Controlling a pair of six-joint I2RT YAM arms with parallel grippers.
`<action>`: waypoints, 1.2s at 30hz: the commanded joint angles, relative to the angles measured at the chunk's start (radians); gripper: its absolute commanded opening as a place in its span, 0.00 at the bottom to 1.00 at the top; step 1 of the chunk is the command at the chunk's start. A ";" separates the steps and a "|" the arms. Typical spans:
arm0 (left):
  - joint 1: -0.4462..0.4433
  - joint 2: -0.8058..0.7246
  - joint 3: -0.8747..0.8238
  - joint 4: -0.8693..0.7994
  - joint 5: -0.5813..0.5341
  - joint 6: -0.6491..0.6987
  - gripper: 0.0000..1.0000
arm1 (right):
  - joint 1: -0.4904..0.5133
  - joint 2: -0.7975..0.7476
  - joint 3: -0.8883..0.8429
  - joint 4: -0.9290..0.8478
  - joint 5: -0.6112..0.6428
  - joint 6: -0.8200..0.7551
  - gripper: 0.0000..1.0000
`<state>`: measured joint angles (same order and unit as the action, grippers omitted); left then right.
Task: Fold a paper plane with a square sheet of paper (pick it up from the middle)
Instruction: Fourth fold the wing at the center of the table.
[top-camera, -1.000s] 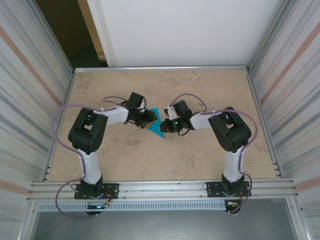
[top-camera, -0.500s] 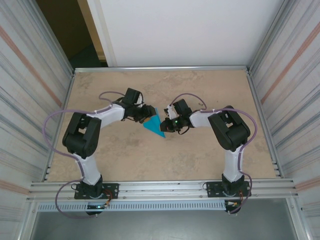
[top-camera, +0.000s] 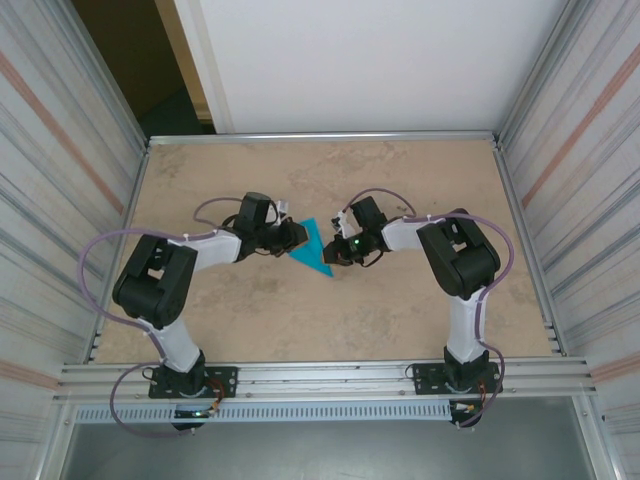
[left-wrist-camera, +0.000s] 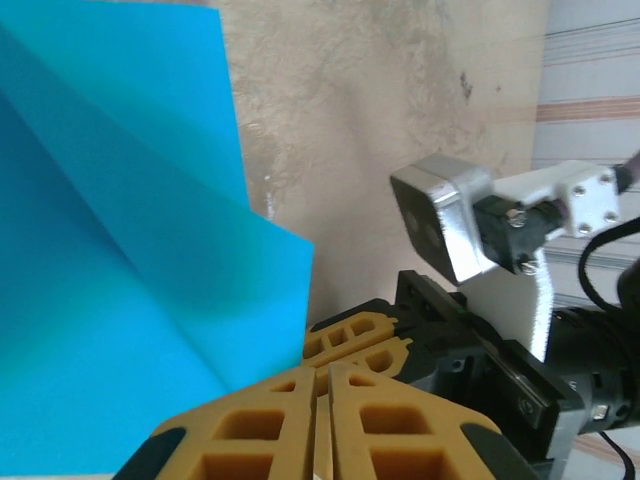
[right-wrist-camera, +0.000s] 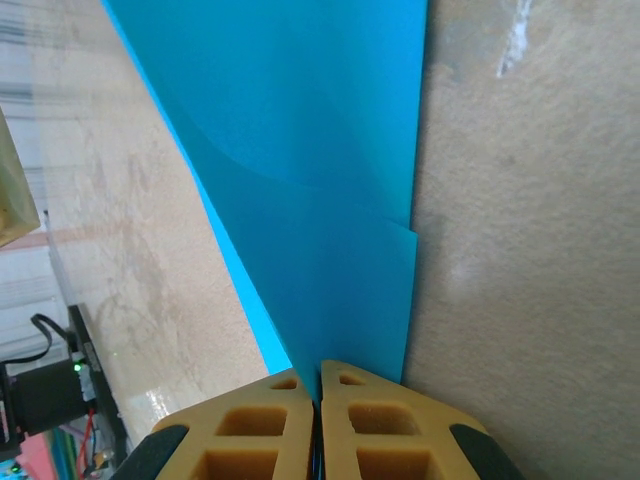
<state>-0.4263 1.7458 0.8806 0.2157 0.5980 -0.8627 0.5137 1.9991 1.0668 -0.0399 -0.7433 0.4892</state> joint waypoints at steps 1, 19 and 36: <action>0.000 0.017 -0.007 0.119 0.055 -0.015 0.12 | -0.018 0.046 -0.002 -0.109 -0.042 0.004 0.09; -0.006 0.127 0.001 0.211 0.129 -0.026 0.08 | -0.057 0.092 0.028 -0.098 -0.151 0.059 0.09; -0.016 0.215 0.072 0.179 0.137 -0.023 0.07 | -0.061 0.104 0.030 -0.109 -0.146 0.052 0.14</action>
<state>-0.4389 1.9415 0.9337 0.4095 0.7170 -0.8913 0.4591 2.0605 1.1000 -0.0605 -0.9218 0.5240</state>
